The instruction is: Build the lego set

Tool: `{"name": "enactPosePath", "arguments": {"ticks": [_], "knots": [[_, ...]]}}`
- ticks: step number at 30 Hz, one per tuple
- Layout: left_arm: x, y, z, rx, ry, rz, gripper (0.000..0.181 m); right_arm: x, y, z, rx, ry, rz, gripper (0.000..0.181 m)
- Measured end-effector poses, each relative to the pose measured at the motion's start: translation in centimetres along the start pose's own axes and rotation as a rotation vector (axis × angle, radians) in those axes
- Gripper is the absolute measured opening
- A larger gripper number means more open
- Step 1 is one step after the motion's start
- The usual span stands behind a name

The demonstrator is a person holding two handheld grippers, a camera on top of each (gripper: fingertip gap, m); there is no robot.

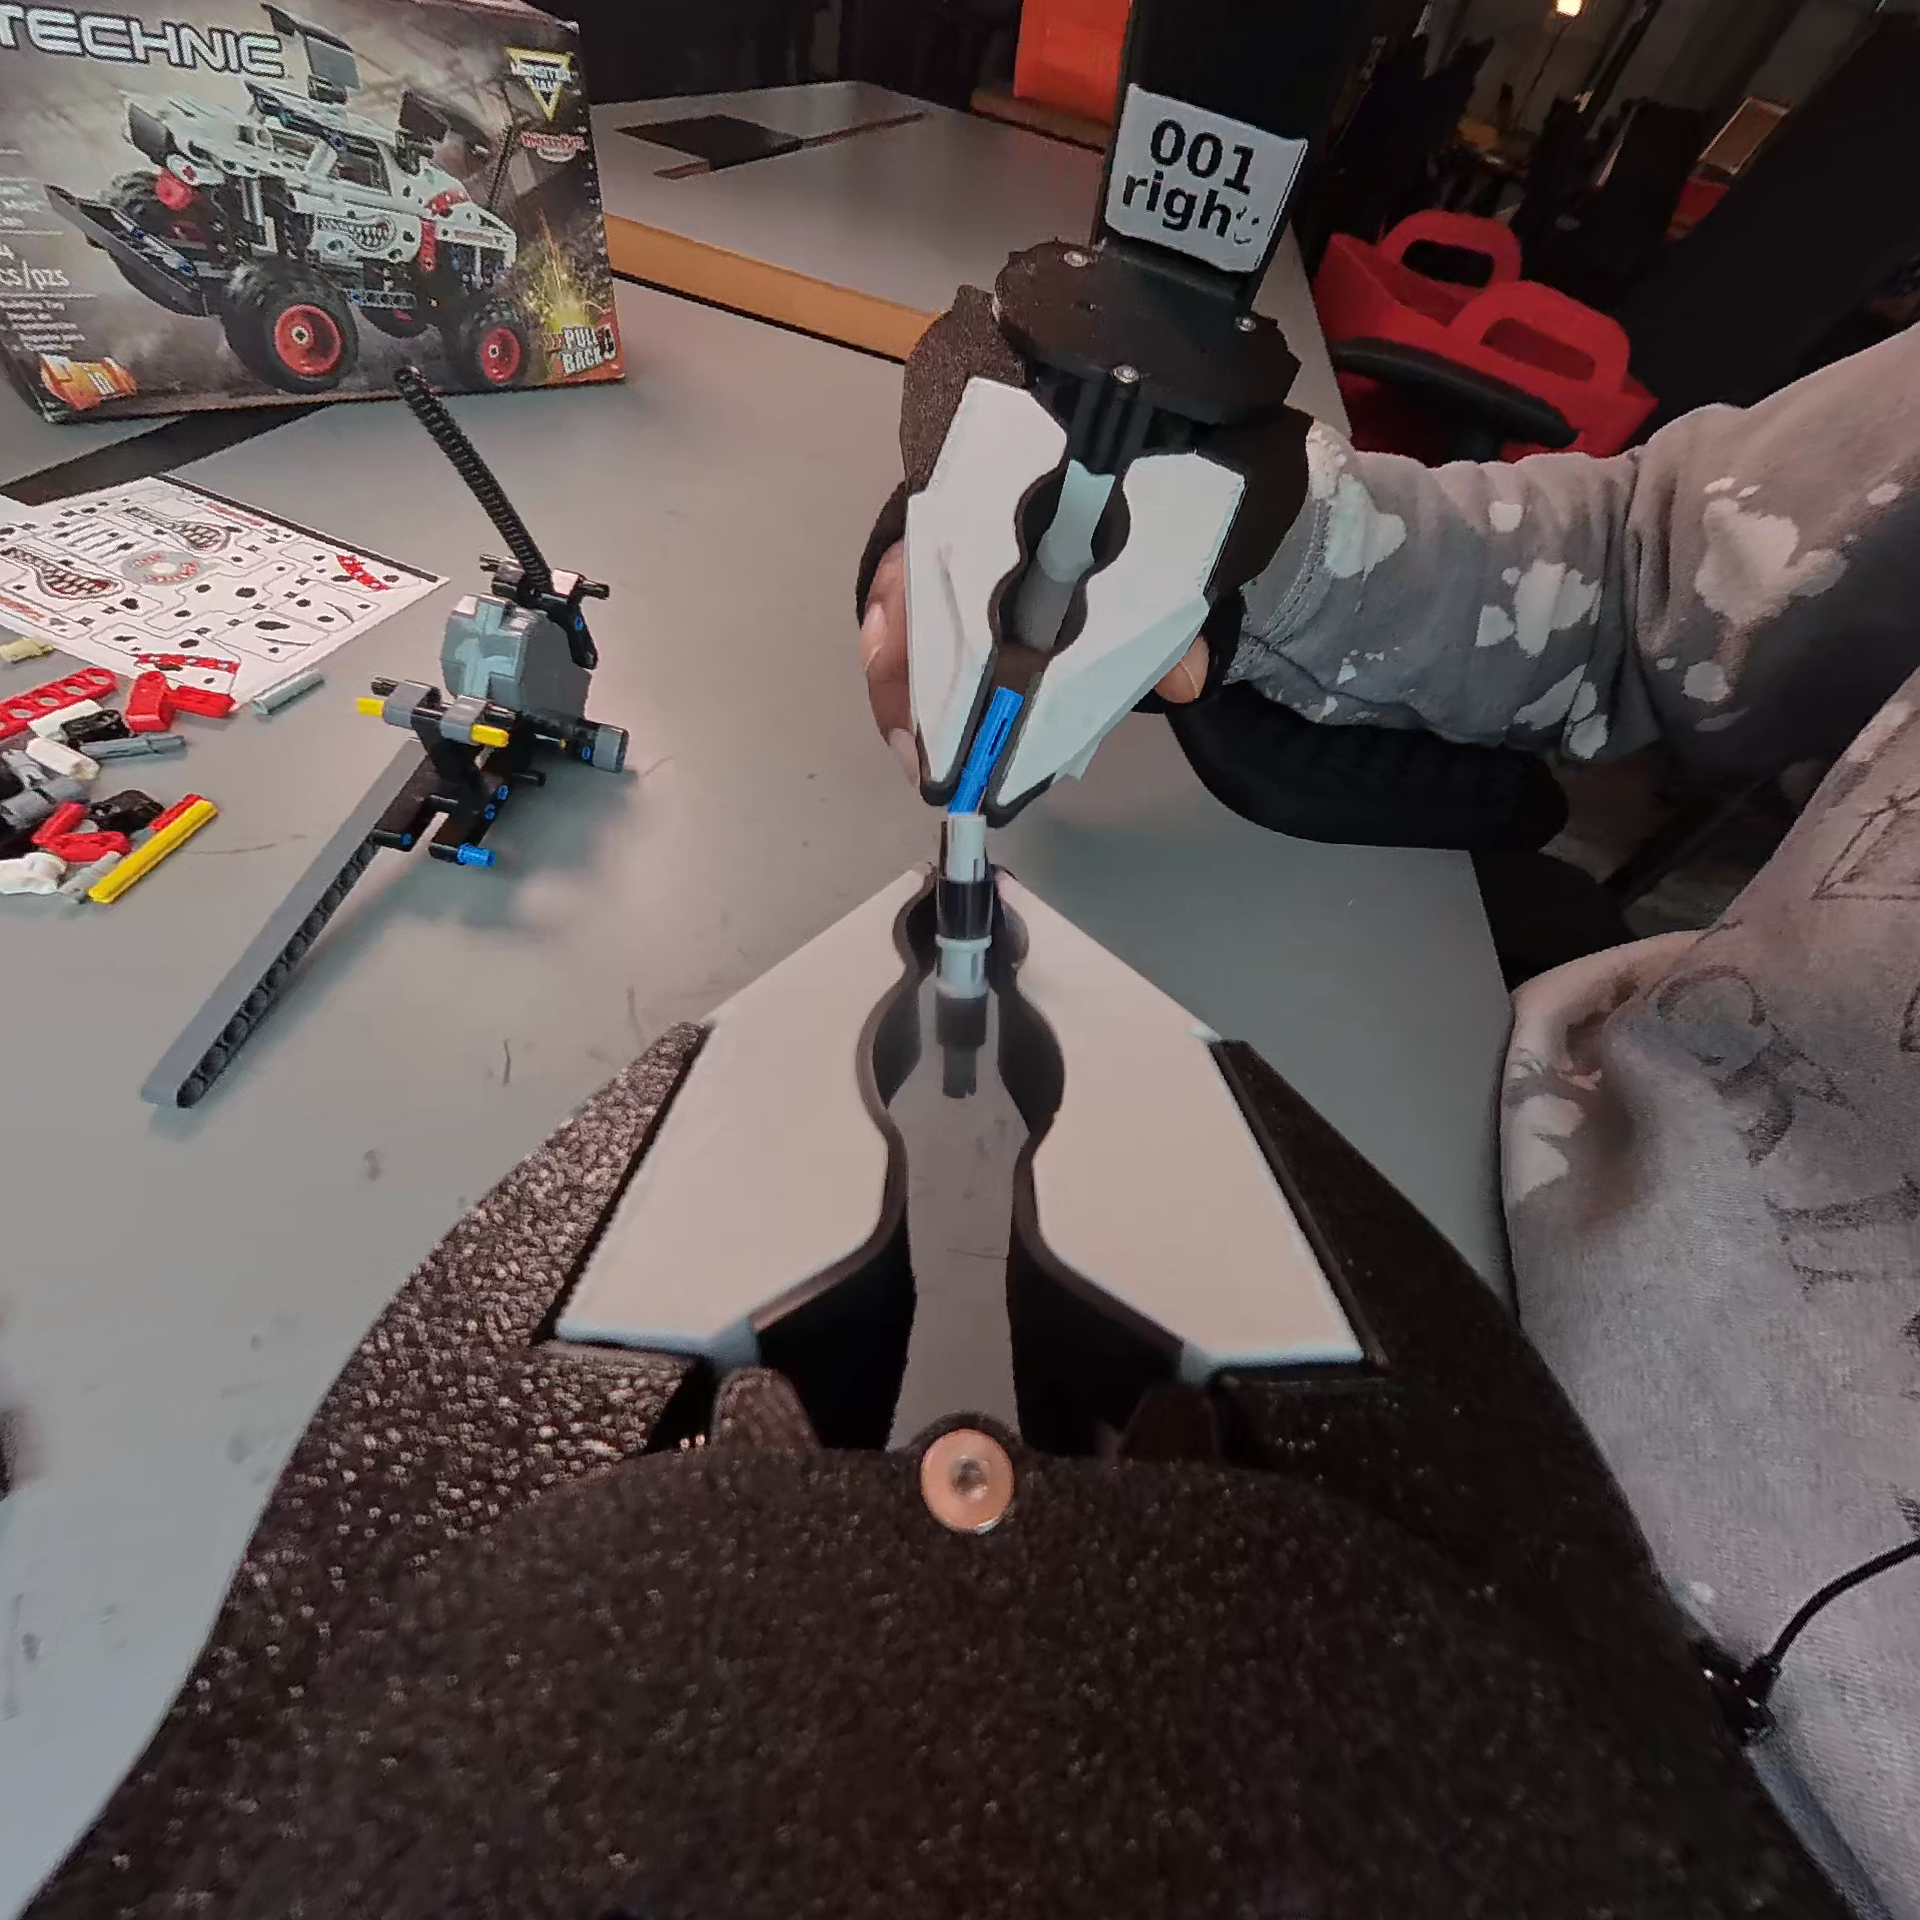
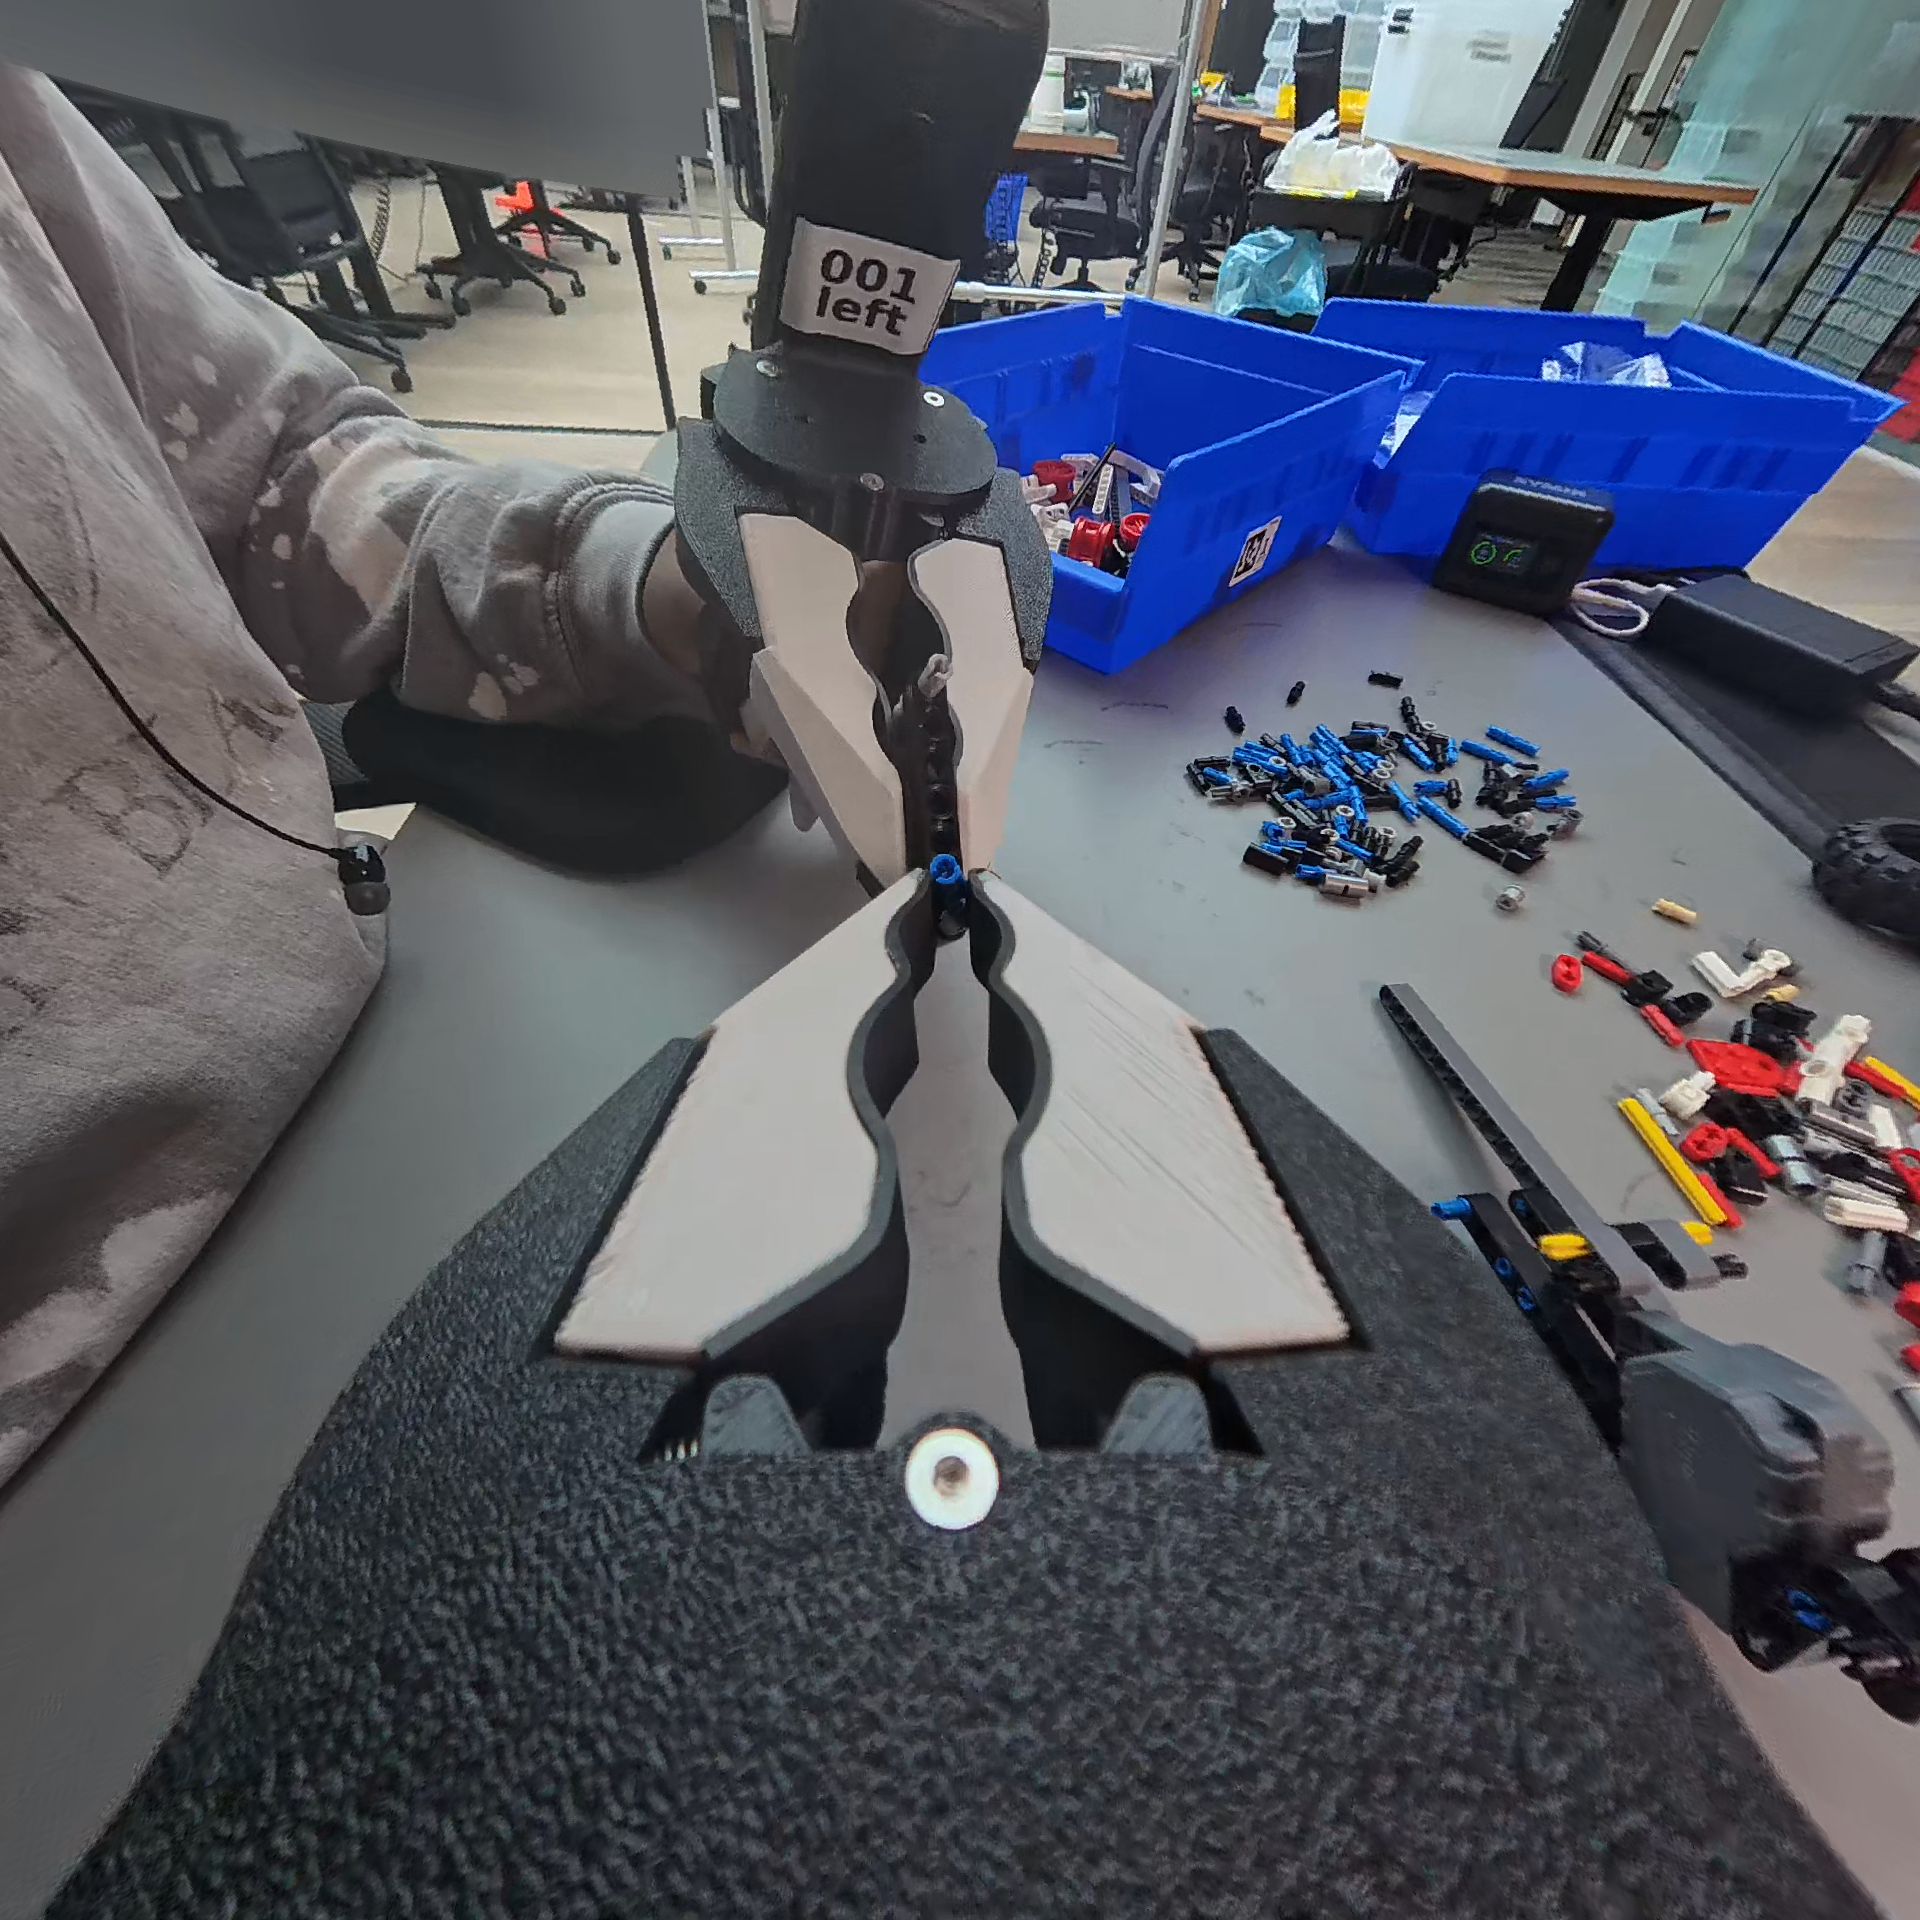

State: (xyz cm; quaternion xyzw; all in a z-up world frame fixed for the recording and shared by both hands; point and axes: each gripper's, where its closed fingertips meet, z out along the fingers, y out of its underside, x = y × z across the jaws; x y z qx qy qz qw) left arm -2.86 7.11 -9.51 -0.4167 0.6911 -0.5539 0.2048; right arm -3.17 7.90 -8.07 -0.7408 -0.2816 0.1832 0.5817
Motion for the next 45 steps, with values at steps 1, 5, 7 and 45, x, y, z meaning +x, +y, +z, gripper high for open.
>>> {"name": "enactPosePath", "arguments": {"ticks": [1,5,7,45], "knots": [[0.1,0.0,-0.1,0.005,0.008,-0.011,0.006,-0.1,0.2,0.0,-0.017,-0.003,-0.019,0.005],[0.6,0.3,-0.1,-0.011,0.019,0.036,0.007,-0.9,0.1,-0.2,-0.054,-0.047,-0.053,0.005],[0.8,0.2,-0.2,-0.009,0.028,0.062,0.007,-1.1,0.0,-0.3,-0.061,-0.068,-0.062,0.005],[0.4,1.8,-0.4,-0.087,0.019,0.071,0.007,-1.2,4.6,0.3,-0.373,-0.037,-0.187,0.005]]}}
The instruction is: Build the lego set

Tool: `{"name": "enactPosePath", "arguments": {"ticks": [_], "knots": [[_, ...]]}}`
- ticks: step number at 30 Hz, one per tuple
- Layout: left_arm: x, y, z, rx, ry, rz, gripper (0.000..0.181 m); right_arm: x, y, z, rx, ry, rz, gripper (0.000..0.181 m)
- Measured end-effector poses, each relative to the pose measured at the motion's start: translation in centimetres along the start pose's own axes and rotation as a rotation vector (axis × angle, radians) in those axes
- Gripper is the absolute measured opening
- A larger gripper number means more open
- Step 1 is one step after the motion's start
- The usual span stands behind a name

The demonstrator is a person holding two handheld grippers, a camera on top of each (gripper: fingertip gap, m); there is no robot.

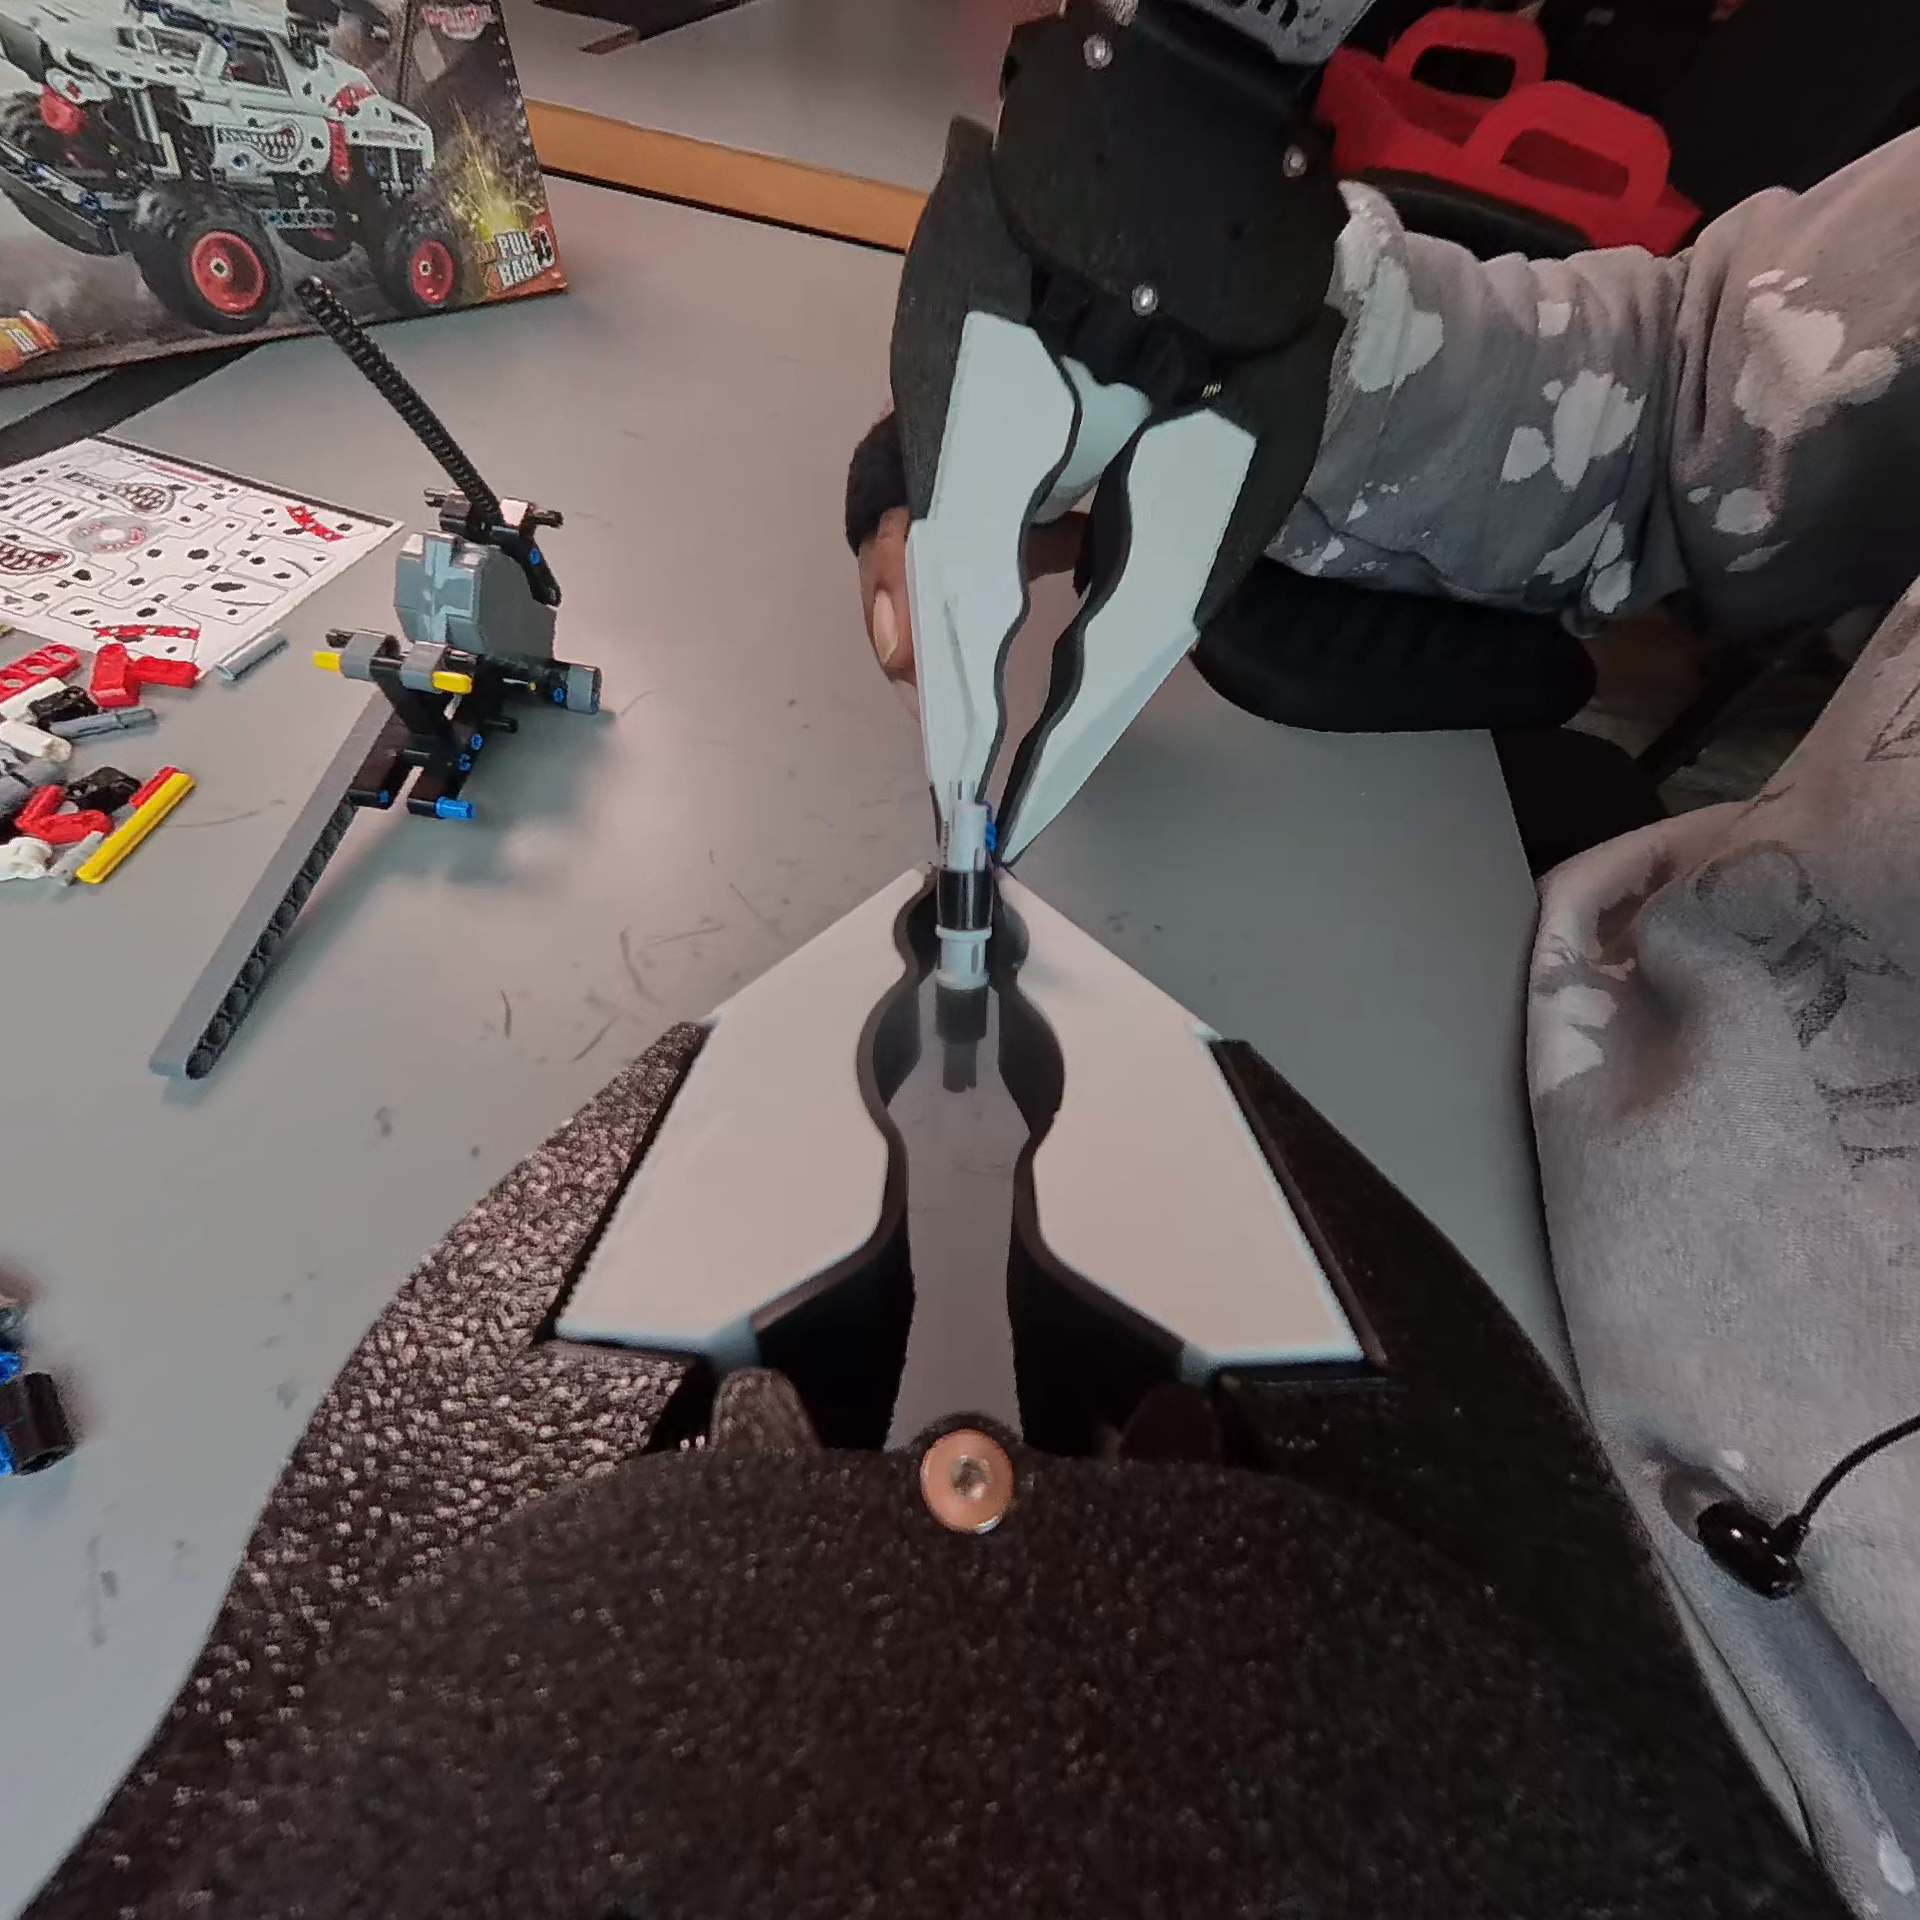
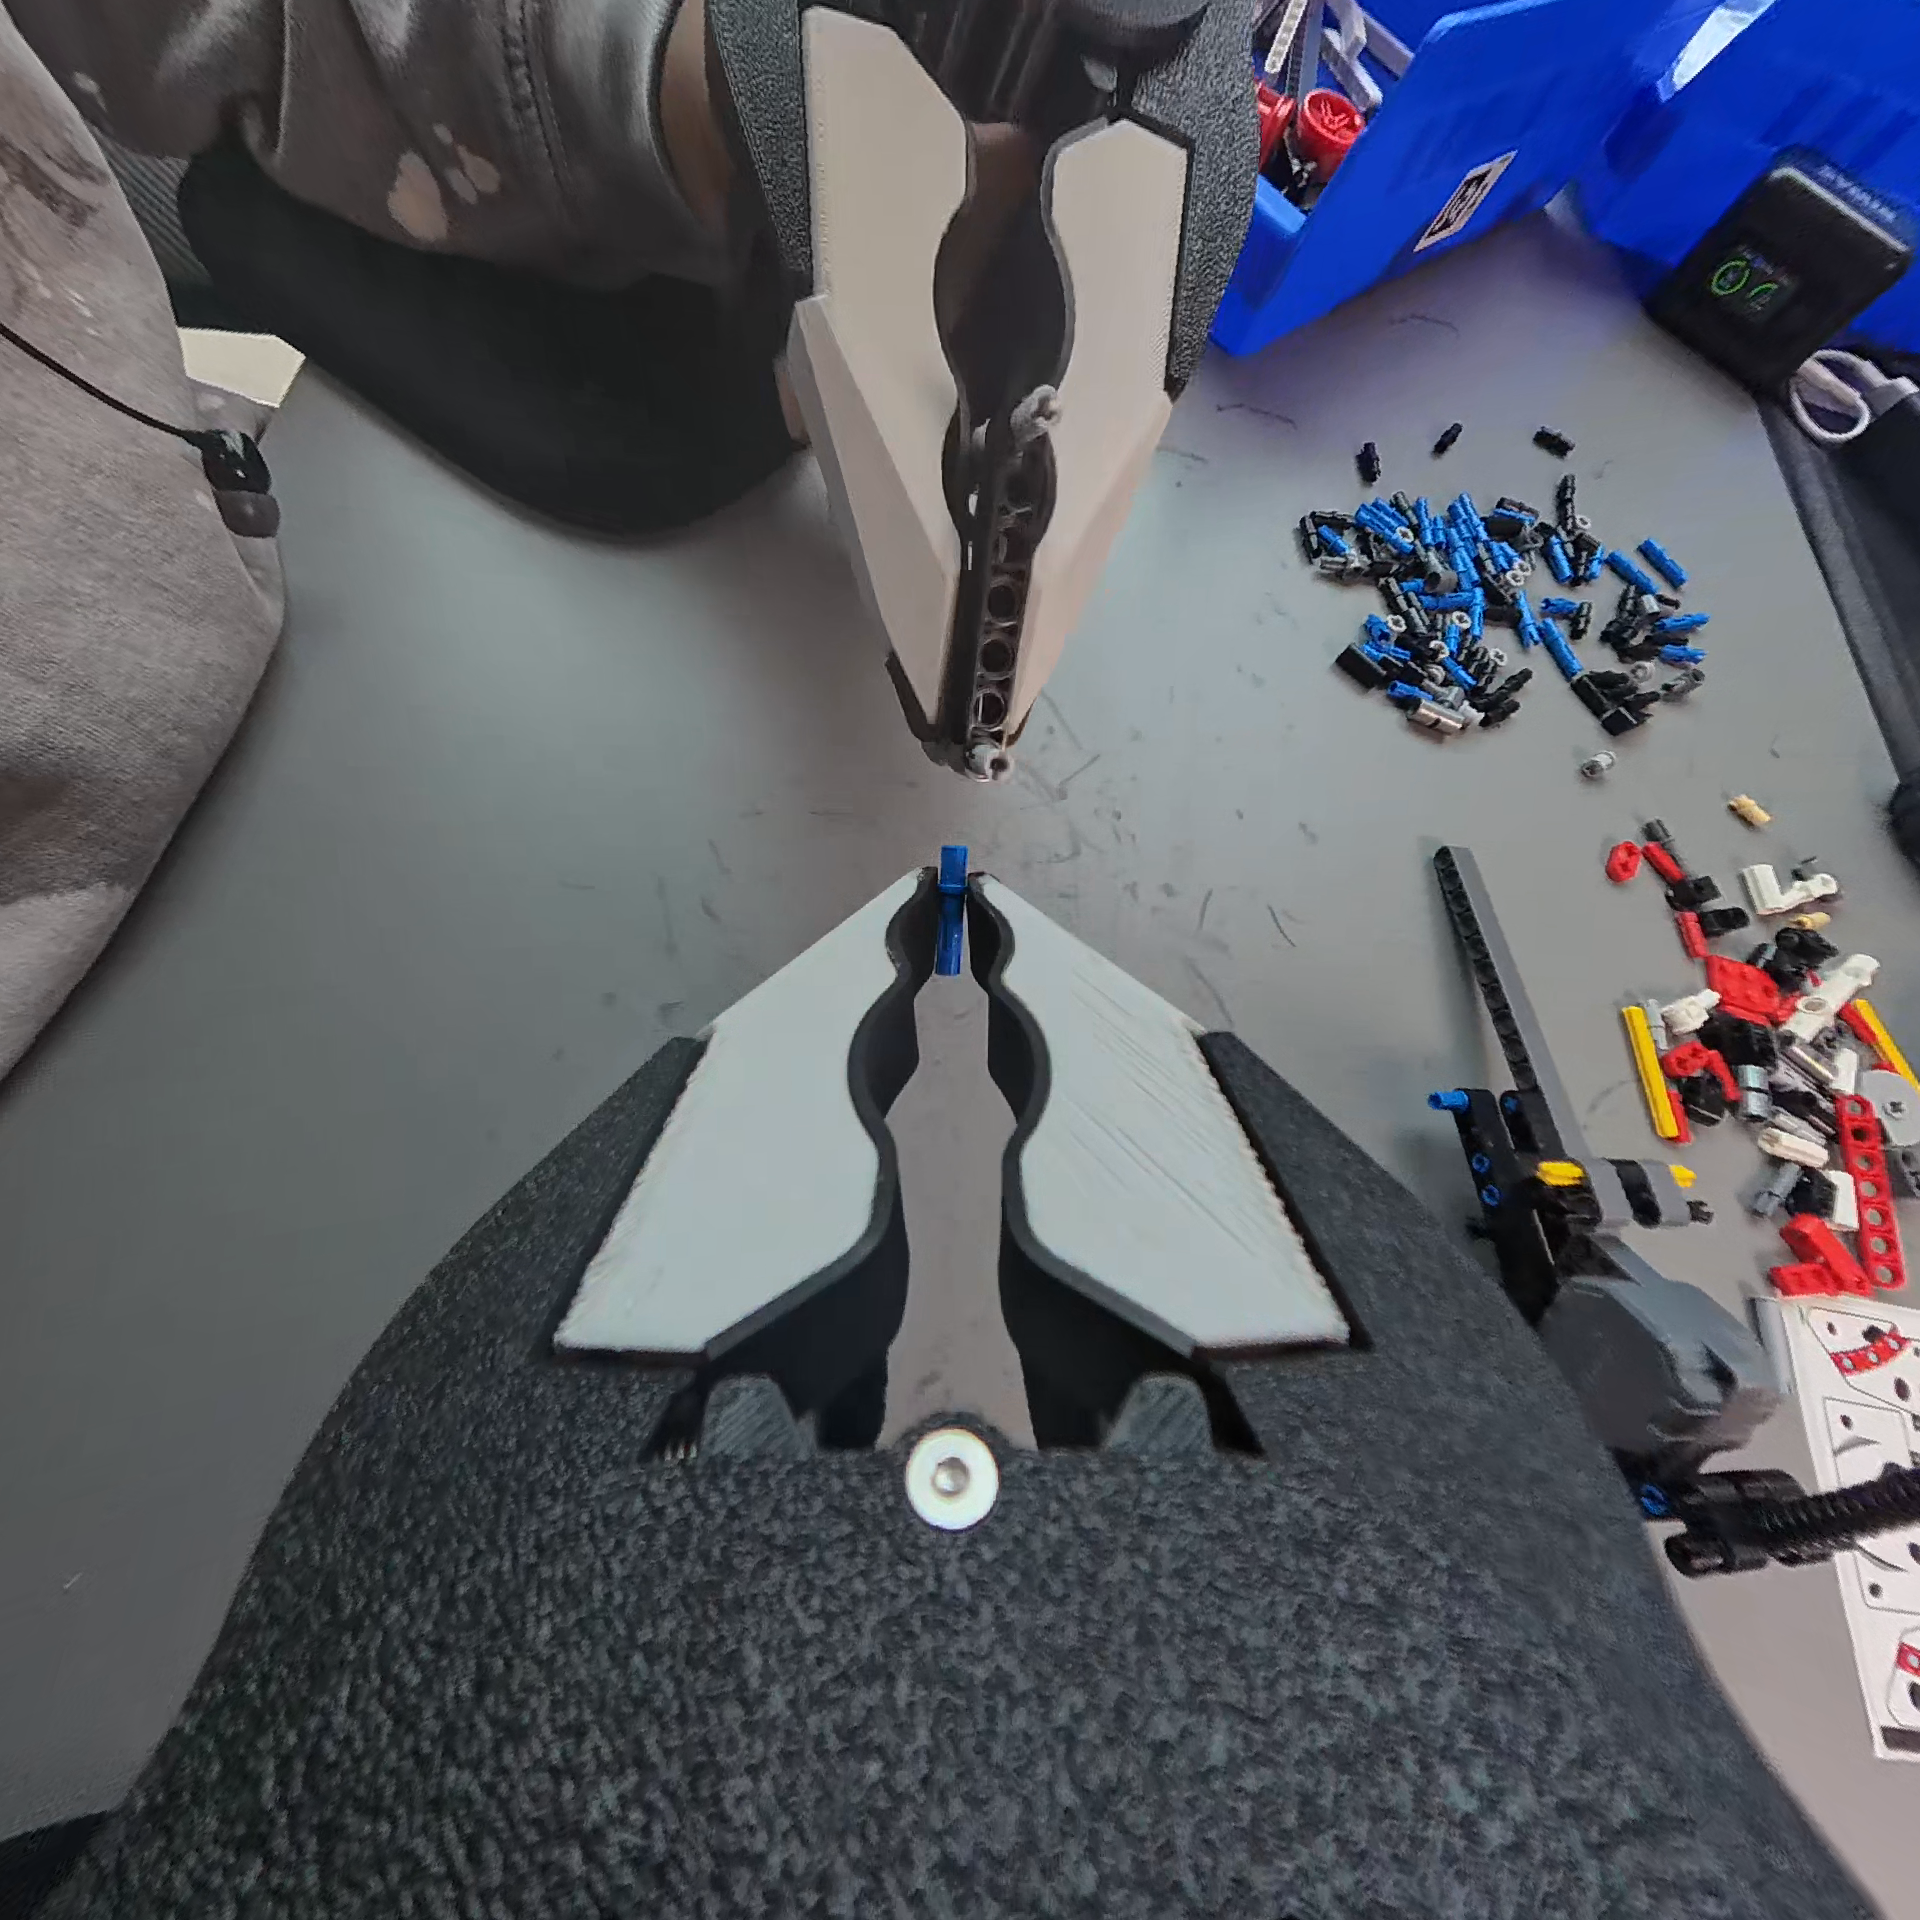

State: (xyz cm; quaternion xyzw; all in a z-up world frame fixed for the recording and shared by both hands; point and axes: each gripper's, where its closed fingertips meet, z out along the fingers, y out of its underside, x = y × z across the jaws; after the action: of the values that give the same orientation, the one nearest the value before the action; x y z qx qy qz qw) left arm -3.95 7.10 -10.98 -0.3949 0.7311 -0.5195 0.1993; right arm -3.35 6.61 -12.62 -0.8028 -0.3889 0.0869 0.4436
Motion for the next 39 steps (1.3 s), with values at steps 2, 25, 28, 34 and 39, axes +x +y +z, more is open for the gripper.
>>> {"name": "enactPosePath", "arguments": {"ticks": [2,25,28,34,39], "knots": [[0.4,-0.3,-0.1,0.015,0.022,0.005,0.007,-0.2,0.0,0.2,-0.005,-0.007,-0.003,0.005],[0.5,2.9,1.5,-0.174,0.005,0.024,0.007,-1.3,1.6,1.2,-0.112,-0.015,-0.084,0.005],[0.4,3.4,1.6,-0.203,-0.007,0.032,0.007,-1.0,1.9,1.5,-0.134,0.011,-0.098,0.005],[0.9,3.9,2.1,-0.237,0.001,0.050,0.007,-1.3,2.4,1.6,-0.147,-0.008,-0.093,0.005],[1.0,4.5,2.2,-0.264,0.014,0.027,0.007,-1.6,2.6,1.9,-0.163,-0.018,-0.114,0.005]]}}
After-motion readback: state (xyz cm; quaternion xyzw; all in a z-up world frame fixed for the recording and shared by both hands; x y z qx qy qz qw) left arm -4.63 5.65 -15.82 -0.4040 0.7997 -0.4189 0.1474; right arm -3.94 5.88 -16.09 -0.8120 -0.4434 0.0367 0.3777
